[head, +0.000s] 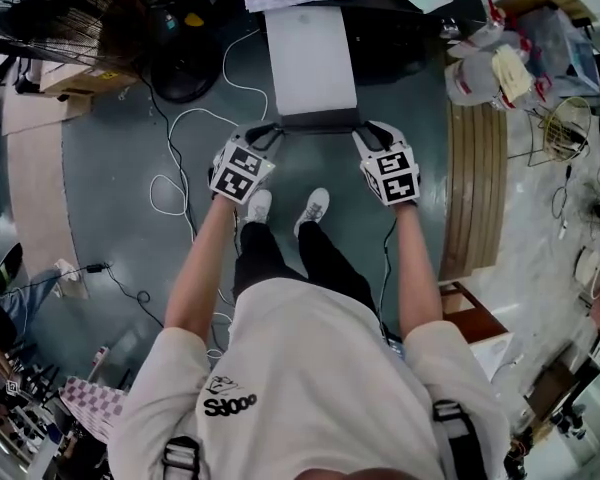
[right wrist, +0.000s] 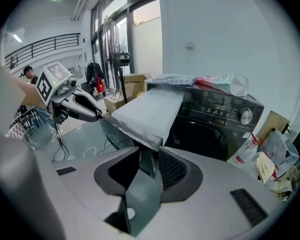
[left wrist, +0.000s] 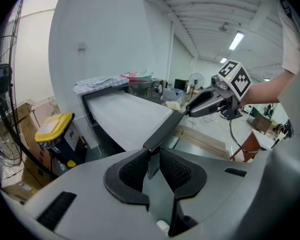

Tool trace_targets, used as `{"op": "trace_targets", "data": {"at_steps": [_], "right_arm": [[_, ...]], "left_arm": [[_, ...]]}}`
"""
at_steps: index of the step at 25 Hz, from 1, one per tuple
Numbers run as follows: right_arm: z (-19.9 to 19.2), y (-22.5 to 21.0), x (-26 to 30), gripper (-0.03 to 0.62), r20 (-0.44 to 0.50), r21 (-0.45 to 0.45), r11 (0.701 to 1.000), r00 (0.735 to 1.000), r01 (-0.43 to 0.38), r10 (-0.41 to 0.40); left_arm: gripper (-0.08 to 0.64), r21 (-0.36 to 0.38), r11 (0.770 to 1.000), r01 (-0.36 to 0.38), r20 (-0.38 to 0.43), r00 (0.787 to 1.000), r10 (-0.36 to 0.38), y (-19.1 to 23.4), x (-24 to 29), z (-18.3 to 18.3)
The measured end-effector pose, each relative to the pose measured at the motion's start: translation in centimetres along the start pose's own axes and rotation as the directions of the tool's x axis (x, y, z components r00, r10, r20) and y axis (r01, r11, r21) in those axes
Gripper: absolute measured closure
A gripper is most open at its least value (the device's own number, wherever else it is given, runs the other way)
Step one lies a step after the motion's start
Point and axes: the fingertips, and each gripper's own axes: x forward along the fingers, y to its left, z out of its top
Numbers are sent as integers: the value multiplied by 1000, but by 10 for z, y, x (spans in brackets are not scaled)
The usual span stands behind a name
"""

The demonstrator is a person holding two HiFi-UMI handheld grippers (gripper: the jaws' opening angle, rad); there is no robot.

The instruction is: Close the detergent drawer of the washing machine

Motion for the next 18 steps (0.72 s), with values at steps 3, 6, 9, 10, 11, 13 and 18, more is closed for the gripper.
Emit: {"op": "trace_targets", "data": {"at_steps": [3,6,9,10,11,13,18], "right_arm": [[8,-5,-5,479,27,11,1000,1000,1,-1],[19,-10,1,479,42,7,1000,999,-12,12],[30,-13,8,479,47,-16,1000,999,-26,27],[34,-14,11,479,46,-21,999,998,-29,30],[36,-16,13,479,44,-25,999,999,-31,32],[40,-19,15,479,38,-28,999,999,-31,32],[48,-25,23,478,32,-26,999,999,-35,36]], "left_arm": [[473,-30,999,-32,4,999,32,3,0,8],[472,-47,996,-72,-17,997,72,15,2,15],[472,-88,992,-91,-15,996,90,28,3,18],[472,-96,991,-94,-11,996,93,32,4,20],[472,-100,990,-96,-7,995,96,35,6,22],[472,-110,989,-96,-3,995,96,40,7,26],[471,-126,989,-83,3,996,84,49,11,31]]}}
